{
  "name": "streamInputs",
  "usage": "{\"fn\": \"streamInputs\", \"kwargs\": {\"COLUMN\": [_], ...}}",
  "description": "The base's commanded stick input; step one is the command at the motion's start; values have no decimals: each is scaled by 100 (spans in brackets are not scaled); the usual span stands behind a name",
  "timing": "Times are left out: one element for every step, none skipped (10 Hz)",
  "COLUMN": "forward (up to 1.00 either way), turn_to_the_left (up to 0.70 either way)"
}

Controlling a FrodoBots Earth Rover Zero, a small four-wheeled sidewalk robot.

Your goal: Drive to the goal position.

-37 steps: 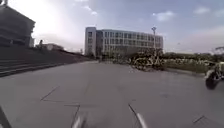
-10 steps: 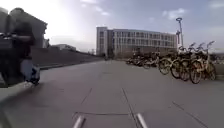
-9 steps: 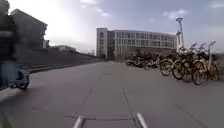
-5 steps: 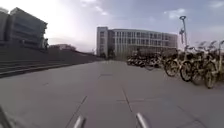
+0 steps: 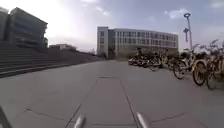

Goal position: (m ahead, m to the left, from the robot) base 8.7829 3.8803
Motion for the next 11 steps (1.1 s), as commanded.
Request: {"fn": "streamInputs", "kwargs": {"forward": [100,100,100,100,100,100,100,100,100,100,100], "turn_to_the_left": [0,0,0,0,0,0,0,0,0,0,0]}}
